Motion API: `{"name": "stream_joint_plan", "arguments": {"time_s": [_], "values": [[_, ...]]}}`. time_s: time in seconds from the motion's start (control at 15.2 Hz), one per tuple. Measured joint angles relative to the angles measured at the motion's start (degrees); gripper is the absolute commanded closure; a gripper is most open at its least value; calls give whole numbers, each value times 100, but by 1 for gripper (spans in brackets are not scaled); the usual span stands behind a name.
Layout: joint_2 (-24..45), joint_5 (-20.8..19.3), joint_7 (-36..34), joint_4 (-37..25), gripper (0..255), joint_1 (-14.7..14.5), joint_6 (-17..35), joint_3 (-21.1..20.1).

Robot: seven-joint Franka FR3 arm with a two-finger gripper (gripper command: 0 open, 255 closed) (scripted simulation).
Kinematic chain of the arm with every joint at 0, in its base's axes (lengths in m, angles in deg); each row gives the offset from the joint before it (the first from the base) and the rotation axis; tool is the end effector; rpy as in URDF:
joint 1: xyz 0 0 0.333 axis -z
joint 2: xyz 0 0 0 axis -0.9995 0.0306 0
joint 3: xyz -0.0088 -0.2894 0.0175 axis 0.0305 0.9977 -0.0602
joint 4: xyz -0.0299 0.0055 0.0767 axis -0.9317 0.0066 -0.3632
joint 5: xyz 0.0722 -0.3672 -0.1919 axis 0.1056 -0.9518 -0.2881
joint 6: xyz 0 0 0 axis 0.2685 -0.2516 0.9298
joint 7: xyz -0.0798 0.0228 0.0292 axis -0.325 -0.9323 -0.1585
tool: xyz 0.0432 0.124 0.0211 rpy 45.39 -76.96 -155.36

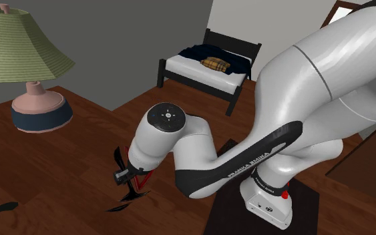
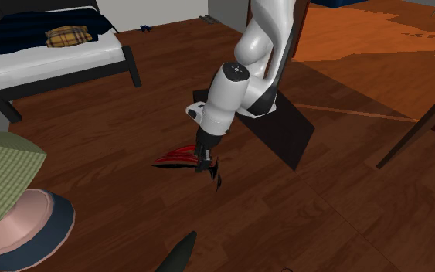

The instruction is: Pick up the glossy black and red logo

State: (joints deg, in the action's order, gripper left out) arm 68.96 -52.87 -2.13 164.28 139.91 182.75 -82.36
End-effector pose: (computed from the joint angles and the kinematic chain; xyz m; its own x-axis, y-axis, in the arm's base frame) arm 0.3394 0.3800 0.2061 0.9294 -0.1649 0.3300 -0.1672 -0.9857 -0.0218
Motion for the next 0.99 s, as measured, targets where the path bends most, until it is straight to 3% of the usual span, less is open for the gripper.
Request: {"name": "stream_joint_plan", "arguments": {"time_s": [0.13,0.26,0.66,0.99], "values": [[-3,5,2,-2,255,12,3,-14],[52,-79,-30,-21,255,-218,-101,236],[202,-283,-65,-96,255,-1462,-539,1552],[55,-51,172,-176,255,-2526,-935,2624]]}}
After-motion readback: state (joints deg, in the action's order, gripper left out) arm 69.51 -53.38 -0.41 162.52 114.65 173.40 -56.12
